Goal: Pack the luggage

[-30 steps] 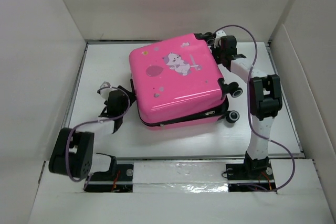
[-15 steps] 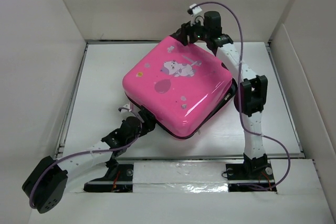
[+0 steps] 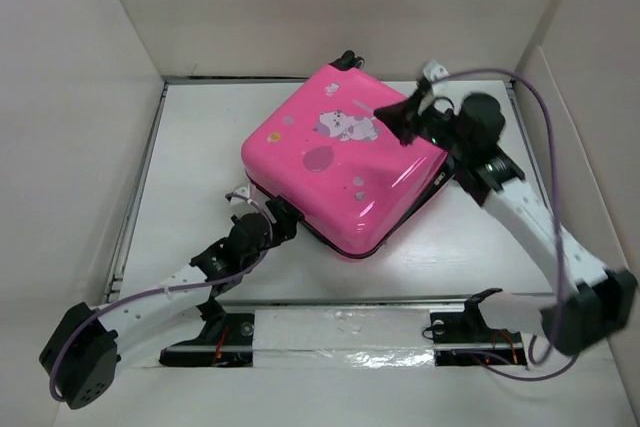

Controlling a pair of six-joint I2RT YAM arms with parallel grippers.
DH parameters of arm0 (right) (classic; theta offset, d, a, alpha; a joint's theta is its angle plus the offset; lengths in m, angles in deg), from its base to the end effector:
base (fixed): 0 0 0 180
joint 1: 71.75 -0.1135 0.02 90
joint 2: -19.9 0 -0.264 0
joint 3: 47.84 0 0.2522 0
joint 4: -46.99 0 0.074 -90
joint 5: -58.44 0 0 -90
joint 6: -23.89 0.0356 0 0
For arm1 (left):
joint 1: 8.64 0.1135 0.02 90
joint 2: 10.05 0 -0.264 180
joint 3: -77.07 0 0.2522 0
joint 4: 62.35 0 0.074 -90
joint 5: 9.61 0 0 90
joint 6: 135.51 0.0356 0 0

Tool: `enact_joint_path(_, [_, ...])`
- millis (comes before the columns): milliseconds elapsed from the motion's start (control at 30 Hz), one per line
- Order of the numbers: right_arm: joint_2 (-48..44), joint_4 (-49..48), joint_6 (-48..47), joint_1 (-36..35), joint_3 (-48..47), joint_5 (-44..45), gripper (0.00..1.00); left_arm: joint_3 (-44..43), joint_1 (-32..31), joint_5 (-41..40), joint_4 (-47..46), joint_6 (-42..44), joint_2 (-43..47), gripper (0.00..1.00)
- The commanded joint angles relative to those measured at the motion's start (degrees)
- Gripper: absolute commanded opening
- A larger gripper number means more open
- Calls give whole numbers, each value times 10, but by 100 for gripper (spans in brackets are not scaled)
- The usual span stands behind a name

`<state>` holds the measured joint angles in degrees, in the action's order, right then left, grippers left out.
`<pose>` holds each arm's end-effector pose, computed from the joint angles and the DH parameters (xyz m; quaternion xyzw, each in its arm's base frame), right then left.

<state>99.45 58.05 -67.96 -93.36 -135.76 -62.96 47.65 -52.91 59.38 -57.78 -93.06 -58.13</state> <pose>0.2962 0.1373 0.4049 -0.3245 0.6440 0.3069 0.6211 0.1386 -0.1173 0.1869 -0.1238 0.8178 -0.2827 0.4858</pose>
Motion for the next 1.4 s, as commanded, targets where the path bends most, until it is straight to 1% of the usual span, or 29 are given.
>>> enact_joint_path(0, [-164,-123,-6,-67,167,104,0,-58,-4,-31,-115,20,24,64])
enact_joint_path(33, [-245,-129,-4,-80,263,123,0,-65,-9,-37,-120,26,22,64])
enact_joint_path(100, [-320,-127,9,-106,345,156,0,-73,-9,-51,-131,42,19,64])
enact_joint_path(133, [-386,-102,18,-111,404,167,0,-81,-9,-52,-138,46,17,64])
enact_joint_path(200, [-444,-69,40,-125,447,189,0,-87,-9,-48,-161,56,11,65])
enact_joint_path(233, [-467,-32,43,-125,461,192,0,-94,-9,-47,-163,55,7,65])
enact_joint_path(267, [-508,-16,51,-131,483,197,1,-97,-9,-40,-156,53,7,65])
enact_joint_path(300, [-525,-2,53,-137,491,204,5,-99,-9,-37,-152,49,9,65])
enact_joint_path(367, [-548,25,53,-137,500,211,9,-90,-9,-25,-145,42,30,65])
enact_joint_path(400, [-563,33,53,-137,505,223,14,-86,-9,-23,-136,38,41,65])
enact_joint_path(500, [-569,64,51,-143,508,255,23,-68,-9,-31,-111,23,98,64])
enact_joint_path(567, [-566,73,56,-143,514,264,25,-57,-9,-25,-110,15,130,63])
enact_joint_path(667, [-565,75,75,-148,530,274,24,-55,-9,-9,-115,6,136,63])
enact_joint_path(733, [-570,74,77,-148,541,268,20,-65,-9,-2,-110,7,119,63])
enact_joint_path(800, [-575,85,81,-153,543,255,17,-70,-9,20,-102,8,112,61])
enact_joint_path(833, [-586,97,83,-153,544,252,17,-73,-9,28,-101,12,111,57])
enact_joint_path(867, [-593,103,92,-158,547,252,15,-74,-14,42,-90,24,112,47])
enact_joint_path(900, [-602,111,98,-164,550,250,13,-75,-14,45,-80,27,114,41])
enact_joint_path(933, [-612,120,102,-164,553,249,13,-76,-14,48,-67,30,124,34])
enact_joint_path(967, [-627,119,119,-164,563,246,13,-75,-14,56,-57,35,129,23])
enact_joint_path(1033, [-630,118,137,-170,573,242,19,-61,-14,76,-39,52,144,17])
enact_joint_path(1067, [-619,119,142,-170,575,238,23,-57,-14,86,-18,51,147,11])
enact_joint_path(1100, [-608,118,144,-170,577,233,32,-52,-14,91,-11,48,149,8])
enact_joint_path(1133, [-595,113,145,-175,577,220,33,-39,-14,95,-2,47,151,6])
enact_joint_path(1167, [-581,113,141,-175,575,212,34,-32,-14,102,4,45,150,2])
enact_joint_path(1200, [-549,112,137,-180,572,207,33,-22,-14,106,1,42,150,2])
enact_joint_path(1267, [-518,110,133,-186,562,209,29,3,-14,137,-22,47,132,1])
enact_joint_path(1333, [-484,106,131,-191,555,226,29,12,-14,157,-62,54,89,1])
enact_joint_path(1367, [-477,103,131,-197,553,235,29,12,-20,180,-81,59,72,2])
